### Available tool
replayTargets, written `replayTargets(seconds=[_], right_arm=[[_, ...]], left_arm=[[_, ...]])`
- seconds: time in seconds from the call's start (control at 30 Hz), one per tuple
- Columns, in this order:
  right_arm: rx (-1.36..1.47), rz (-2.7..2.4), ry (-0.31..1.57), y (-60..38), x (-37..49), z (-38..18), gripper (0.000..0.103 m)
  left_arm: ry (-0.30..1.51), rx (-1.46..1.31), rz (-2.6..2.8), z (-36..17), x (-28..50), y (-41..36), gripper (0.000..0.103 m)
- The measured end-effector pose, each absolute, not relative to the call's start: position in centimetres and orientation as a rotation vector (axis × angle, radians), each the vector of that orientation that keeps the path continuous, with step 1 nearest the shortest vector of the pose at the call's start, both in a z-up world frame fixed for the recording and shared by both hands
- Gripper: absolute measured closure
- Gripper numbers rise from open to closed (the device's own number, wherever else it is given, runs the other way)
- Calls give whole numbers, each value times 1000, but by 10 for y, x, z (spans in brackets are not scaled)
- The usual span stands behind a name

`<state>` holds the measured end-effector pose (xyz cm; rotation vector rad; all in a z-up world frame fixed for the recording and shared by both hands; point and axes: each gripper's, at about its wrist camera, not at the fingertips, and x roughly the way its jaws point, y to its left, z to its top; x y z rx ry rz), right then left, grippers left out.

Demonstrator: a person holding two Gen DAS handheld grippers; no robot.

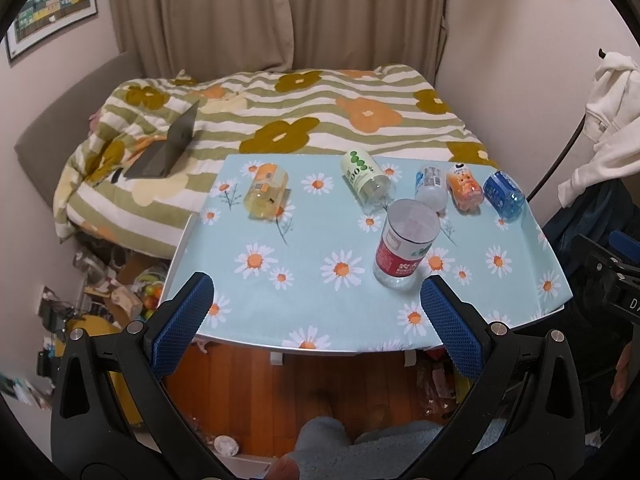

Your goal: Flip cup upright

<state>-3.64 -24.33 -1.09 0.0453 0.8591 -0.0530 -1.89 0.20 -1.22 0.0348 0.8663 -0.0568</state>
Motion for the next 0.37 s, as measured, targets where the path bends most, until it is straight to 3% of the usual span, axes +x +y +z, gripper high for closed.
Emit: replayTargets(seconds=[0.37], right_arm=[[45,-55,861,-244,-33,-9,0]], left_arm=[[857,46,-46,-13,-15,3,0]])
